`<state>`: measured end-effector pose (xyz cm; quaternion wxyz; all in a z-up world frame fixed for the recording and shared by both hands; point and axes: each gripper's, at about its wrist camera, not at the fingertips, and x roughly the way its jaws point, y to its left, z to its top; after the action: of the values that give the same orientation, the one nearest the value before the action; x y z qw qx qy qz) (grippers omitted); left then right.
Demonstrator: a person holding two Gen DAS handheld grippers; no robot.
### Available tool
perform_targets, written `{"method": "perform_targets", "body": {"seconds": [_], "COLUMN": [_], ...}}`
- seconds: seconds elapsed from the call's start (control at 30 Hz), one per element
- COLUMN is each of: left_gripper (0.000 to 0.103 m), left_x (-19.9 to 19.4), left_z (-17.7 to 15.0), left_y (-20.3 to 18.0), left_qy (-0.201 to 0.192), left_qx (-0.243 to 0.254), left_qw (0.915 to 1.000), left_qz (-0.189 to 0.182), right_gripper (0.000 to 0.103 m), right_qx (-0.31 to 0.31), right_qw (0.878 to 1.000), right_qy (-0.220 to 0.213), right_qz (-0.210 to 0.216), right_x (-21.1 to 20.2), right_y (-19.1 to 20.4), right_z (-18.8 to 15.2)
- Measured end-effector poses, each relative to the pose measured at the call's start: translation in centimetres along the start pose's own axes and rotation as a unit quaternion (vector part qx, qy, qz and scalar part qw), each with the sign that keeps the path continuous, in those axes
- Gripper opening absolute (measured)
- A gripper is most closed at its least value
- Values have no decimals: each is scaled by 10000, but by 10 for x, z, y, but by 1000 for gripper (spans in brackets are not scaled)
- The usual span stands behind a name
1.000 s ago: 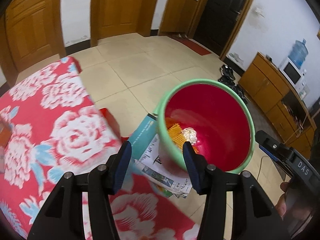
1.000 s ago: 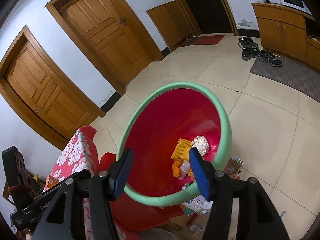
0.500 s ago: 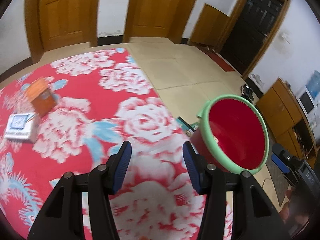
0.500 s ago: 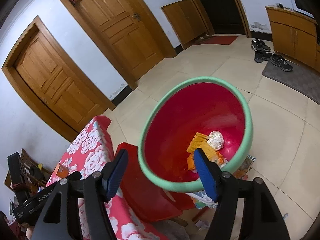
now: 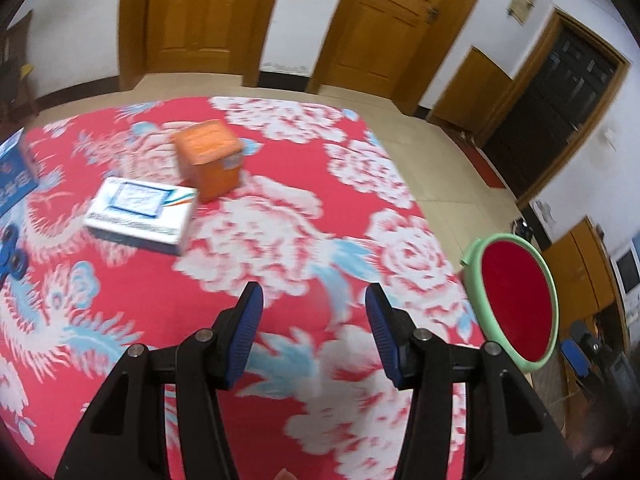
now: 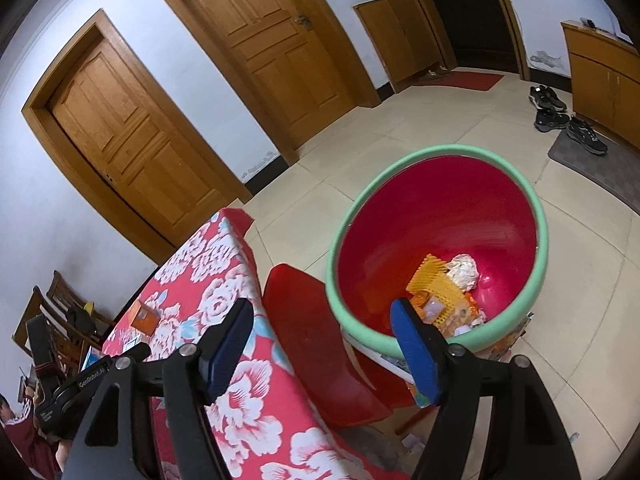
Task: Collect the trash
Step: 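Move both tools back over the table, then grasp the white printed medicine box with the left tool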
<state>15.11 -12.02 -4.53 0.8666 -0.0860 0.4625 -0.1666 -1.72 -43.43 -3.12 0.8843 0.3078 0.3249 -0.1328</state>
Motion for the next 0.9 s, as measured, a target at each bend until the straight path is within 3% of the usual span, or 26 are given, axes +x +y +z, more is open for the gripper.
{"method": "perform_targets", "body": {"seconds": [0.47,0.9], "left_gripper": [53,53], "left_x": [11,33], "left_z": [18,48], "left_y": [97,125], "left_qy": [-112,-182], "left_qx": [-1160,-1517], "left_qw": [9919,9855], "left_qz": [515,740], "right_gripper": [74,74], "right_qx": [-143,-151], "right_qw": [9997,9992], "right_qy": [200,374], "right_qz": [33,-79], "right_x": [13,25], "right_y": [17,17], "right_z": [-8,-10]}}
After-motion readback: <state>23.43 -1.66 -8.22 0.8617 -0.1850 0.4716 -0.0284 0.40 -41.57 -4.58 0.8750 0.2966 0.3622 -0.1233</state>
